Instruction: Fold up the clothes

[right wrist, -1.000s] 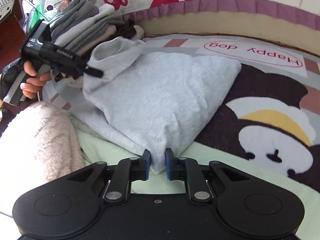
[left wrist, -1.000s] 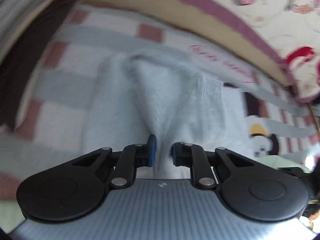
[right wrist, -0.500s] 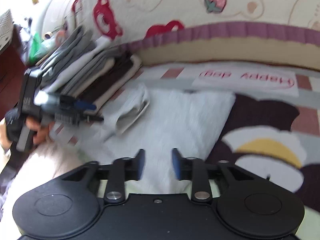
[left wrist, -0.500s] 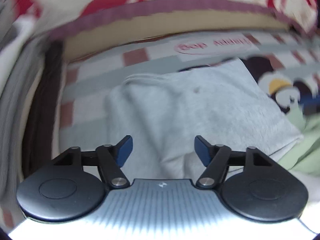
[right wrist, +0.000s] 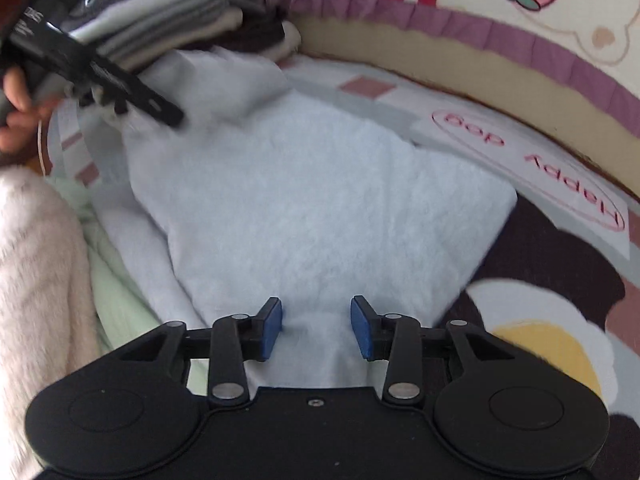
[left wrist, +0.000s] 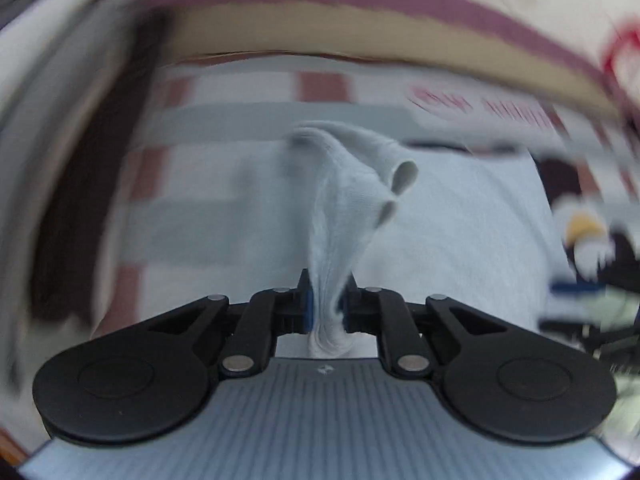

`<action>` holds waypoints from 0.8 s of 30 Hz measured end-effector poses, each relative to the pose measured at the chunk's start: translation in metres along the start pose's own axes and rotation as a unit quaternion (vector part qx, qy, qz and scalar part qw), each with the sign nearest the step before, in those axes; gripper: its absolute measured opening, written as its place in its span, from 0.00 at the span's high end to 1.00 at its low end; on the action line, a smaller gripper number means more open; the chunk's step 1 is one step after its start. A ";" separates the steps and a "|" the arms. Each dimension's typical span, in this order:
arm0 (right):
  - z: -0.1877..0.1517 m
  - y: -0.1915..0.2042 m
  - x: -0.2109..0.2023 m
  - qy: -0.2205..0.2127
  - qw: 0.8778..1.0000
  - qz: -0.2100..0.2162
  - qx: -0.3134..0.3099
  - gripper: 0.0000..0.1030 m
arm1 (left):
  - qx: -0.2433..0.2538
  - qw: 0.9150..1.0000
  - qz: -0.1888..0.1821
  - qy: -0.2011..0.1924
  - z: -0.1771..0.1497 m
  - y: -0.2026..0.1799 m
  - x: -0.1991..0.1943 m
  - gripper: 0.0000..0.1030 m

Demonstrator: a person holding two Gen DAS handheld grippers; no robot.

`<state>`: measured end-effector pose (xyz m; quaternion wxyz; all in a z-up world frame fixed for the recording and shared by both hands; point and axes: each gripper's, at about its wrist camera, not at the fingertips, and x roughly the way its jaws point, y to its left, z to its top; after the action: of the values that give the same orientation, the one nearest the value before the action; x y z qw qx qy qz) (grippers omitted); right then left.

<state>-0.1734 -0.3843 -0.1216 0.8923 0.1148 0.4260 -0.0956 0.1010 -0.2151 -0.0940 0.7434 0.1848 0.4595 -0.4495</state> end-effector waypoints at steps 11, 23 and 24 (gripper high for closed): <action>0.006 -0.040 -0.019 -0.005 0.996 0.022 0.082 0.53 | -0.116 0.993 0.004 0.020 -0.042 0.063 -0.004 0.77; 0.028 -0.147 0.031 -0.067 0.943 0.044 0.324 0.33 | -0.029 0.997 0.025 -0.068 0.031 0.032 0.047 0.41; 0.029 -0.149 0.036 -0.075 0.940 0.049 0.331 0.33 | -0.021 0.997 0.036 -0.070 0.035 0.035 0.054 0.41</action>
<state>-0.1704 -0.5378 -0.1506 0.8371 0.4163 0.2959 -0.1959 0.1574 -0.2477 -0.1269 0.7930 0.1532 0.4092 -0.4246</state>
